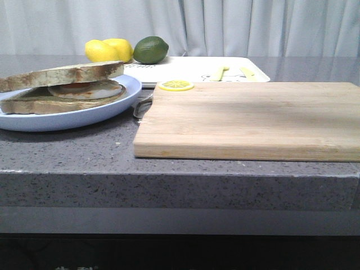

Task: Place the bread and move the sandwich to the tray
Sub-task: 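Release the bread and withdraw the right gripper, then reach the left gripper to the rim of the blue plate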

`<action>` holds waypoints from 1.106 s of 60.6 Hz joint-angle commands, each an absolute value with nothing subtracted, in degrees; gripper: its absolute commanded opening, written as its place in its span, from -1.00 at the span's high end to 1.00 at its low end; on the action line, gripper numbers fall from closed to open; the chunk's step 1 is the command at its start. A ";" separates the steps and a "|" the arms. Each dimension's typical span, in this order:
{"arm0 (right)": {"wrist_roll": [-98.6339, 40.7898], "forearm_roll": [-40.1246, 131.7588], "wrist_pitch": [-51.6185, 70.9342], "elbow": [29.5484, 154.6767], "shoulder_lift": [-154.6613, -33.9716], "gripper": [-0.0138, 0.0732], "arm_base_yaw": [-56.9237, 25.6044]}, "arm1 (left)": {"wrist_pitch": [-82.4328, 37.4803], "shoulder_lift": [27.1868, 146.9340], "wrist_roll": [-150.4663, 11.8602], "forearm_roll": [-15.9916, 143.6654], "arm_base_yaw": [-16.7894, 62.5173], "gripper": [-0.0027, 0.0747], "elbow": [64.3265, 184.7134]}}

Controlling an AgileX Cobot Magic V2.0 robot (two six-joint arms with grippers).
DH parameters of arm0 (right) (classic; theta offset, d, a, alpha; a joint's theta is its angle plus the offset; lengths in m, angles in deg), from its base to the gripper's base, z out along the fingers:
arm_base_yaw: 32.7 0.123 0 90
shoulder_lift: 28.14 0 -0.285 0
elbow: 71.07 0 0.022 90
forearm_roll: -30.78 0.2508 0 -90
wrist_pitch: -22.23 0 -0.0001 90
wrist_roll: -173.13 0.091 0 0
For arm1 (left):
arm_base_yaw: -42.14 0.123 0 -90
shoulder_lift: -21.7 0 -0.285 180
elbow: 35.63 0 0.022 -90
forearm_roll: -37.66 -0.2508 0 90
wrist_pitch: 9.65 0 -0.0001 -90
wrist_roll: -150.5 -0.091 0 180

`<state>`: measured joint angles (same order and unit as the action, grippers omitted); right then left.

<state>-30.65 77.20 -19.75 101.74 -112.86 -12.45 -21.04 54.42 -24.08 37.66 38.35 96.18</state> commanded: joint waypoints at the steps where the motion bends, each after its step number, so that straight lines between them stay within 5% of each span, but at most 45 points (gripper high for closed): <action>1: -25.28 67.39 -23.62 103.02 -107.92 0.80 -16.28 | -16.63 55.12 -23.78 38.03 38.70 -0.66 98.20; 18: -2.96 28.93 -24.92 97.91 -95.69 0.80 -27.86 | -16.63 55.12 -23.78 38.03 38.70 -0.66 98.20; 50: -2.87 32.55 3.98 56.91 -59.71 0.80 -27.03 | -16.63 55.12 -23.78 38.03 38.70 -0.66 98.20; 67: -2.87 32.55 13.24 52.47 -56.37 0.80 -26.88 | -14.38 56.06 -23.78 38.15 38.70 -0.66 98.72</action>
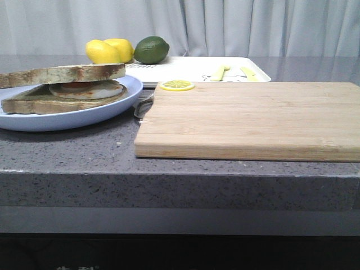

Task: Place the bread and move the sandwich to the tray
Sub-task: 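Reach the left gripper to the rim of the blue plate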

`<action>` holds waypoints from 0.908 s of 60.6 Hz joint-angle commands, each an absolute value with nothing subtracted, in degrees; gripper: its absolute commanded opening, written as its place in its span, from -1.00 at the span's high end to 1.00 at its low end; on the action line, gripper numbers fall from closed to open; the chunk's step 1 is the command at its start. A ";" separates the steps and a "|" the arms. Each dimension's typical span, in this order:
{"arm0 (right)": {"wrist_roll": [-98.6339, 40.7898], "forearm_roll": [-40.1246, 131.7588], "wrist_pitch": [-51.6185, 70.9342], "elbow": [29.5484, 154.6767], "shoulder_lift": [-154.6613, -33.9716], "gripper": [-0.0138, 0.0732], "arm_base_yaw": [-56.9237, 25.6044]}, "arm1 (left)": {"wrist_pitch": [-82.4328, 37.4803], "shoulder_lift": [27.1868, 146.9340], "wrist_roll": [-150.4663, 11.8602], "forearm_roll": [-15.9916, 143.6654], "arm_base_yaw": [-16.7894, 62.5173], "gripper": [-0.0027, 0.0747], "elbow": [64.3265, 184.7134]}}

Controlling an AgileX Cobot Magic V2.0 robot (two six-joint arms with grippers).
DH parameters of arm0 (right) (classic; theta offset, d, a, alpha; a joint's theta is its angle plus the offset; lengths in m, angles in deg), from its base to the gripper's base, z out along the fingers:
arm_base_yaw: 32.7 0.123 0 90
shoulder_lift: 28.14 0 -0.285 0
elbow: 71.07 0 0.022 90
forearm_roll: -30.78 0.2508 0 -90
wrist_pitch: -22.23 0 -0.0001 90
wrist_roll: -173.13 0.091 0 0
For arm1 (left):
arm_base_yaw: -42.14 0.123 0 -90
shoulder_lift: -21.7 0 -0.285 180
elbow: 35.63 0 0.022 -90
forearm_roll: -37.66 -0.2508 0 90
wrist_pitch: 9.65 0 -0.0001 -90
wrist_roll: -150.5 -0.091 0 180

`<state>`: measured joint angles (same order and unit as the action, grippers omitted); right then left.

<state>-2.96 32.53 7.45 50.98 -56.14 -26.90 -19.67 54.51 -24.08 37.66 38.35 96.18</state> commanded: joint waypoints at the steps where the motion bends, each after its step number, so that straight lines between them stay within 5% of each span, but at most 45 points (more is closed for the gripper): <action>1: -2.87 32.61 13.26 52.47 -56.37 0.80 -26.88 | -14.80 56.43 -23.78 38.15 38.70 -0.66 99.01; 32: -2.81 36.84 12.32 52.47 -56.37 0.80 -26.71 | -41.12 94.62 -23.86 38.35 38.70 -0.66 128.52; 55: -2.81 36.84 12.32 52.47 -56.37 0.80 -26.71 | -50.82 114.59 -25.01 38.35 38.70 -0.66 139.06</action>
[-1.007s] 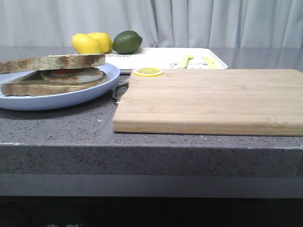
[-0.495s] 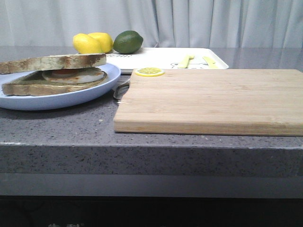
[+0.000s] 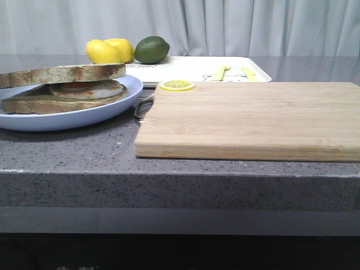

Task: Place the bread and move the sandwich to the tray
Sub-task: 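Reach the left gripper to the rim of the blue plate, then grasp the plate rim with the left gripper and lift the plate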

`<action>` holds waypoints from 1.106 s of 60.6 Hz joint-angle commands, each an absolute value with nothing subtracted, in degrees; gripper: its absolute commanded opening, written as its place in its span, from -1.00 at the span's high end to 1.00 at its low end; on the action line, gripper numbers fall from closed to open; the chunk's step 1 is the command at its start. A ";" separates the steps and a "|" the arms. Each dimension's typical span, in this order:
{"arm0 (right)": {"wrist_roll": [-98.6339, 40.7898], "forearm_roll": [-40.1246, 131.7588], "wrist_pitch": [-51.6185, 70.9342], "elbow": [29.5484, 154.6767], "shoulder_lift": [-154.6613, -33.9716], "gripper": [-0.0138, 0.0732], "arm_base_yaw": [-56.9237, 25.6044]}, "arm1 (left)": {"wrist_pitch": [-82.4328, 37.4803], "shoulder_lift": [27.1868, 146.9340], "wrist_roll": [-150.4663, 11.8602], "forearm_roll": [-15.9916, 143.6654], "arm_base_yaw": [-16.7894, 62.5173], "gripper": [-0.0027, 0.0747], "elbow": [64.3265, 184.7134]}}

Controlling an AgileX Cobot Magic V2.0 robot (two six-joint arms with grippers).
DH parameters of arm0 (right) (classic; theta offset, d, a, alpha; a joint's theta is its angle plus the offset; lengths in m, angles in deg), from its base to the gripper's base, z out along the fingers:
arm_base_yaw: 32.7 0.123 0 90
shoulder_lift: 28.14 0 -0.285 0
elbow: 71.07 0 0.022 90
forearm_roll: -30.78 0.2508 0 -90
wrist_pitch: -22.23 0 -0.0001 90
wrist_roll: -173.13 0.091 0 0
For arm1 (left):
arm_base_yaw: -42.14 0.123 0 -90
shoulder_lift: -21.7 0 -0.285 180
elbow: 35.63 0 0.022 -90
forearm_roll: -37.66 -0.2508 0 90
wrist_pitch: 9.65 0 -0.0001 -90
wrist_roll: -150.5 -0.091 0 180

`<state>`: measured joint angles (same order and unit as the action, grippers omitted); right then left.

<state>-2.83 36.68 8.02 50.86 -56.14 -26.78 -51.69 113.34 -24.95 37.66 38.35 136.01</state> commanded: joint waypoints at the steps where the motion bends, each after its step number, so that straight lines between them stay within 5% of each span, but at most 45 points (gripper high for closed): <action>1: -2.81 36.84 12.32 52.47 -56.37 0.80 -26.71 | -50.94 115.03 -25.01 38.35 38.70 -0.66 139.30; 36: -2.81 36.84 12.32 52.47 -56.37 0.80 -26.71 | -51.19 122.12 -25.01 39.69 38.48 -0.59 139.40; 57: -2.81 36.84 12.32 52.47 -56.37 0.80 -26.71 | -51.30 122.12 -25.01 40.18 38.46 0.97 139.40; 67: -2.81 36.83 12.27 52.47 -56.37 0.80 -26.71 | -51.85 121.59 -25.01 40.72 38.95 0.98 139.74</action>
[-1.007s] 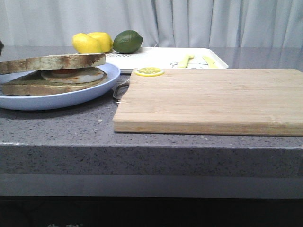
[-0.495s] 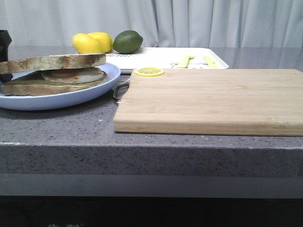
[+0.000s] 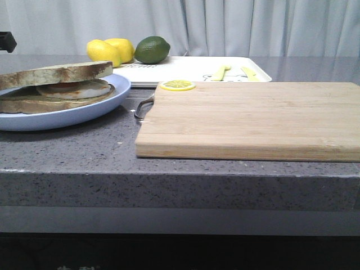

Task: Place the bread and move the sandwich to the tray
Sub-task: 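Grasp the plate rim with the left gripper and lift the plate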

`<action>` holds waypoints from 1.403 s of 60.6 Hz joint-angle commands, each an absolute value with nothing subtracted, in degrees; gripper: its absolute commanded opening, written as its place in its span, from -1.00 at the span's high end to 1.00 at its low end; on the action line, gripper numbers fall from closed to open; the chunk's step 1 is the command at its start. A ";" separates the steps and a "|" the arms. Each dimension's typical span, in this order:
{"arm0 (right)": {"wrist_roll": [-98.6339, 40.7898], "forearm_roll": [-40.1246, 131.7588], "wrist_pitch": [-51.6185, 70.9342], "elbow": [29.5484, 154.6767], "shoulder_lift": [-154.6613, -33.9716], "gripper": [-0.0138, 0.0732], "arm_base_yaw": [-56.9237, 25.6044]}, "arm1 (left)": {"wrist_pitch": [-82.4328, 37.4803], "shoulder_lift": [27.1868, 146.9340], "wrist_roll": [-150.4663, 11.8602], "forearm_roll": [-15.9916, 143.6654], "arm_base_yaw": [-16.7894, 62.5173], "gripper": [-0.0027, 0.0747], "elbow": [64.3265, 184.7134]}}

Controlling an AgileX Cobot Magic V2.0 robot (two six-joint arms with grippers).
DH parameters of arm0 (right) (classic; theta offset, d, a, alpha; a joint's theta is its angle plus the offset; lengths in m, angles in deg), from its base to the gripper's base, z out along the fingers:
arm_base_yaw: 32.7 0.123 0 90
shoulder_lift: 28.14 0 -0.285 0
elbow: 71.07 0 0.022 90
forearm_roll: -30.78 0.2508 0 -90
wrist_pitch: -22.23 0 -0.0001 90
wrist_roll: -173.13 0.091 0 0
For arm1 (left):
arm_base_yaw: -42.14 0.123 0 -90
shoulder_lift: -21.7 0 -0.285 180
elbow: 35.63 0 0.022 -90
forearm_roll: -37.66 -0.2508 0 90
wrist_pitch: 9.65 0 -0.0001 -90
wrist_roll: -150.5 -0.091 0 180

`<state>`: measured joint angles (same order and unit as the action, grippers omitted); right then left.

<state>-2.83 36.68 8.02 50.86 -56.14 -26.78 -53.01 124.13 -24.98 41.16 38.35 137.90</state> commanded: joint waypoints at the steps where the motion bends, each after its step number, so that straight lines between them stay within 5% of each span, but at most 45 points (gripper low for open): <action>1: -2.81 36.83 12.27 52.47 -56.37 0.80 -26.71 | -52.37 121.43 -25.14 41.01 39.37 0.98 139.94; 23: -2.81 36.83 12.22 52.47 -56.37 0.80 -26.71 | -60.53 120.21 -43.46 73.67 51.63 0.98 148.13; 40: -2.81 36.83 12.15 52.47 -56.37 0.80 -26.71 | -62.48 124.97 -43.35 74.68 48.94 0.98 158.84; 85: -2.81 36.83 11.67 52.47 -56.37 0.80 -26.71 | -81.69 172.94 -24.14 76.48 38.11 0.98 233.14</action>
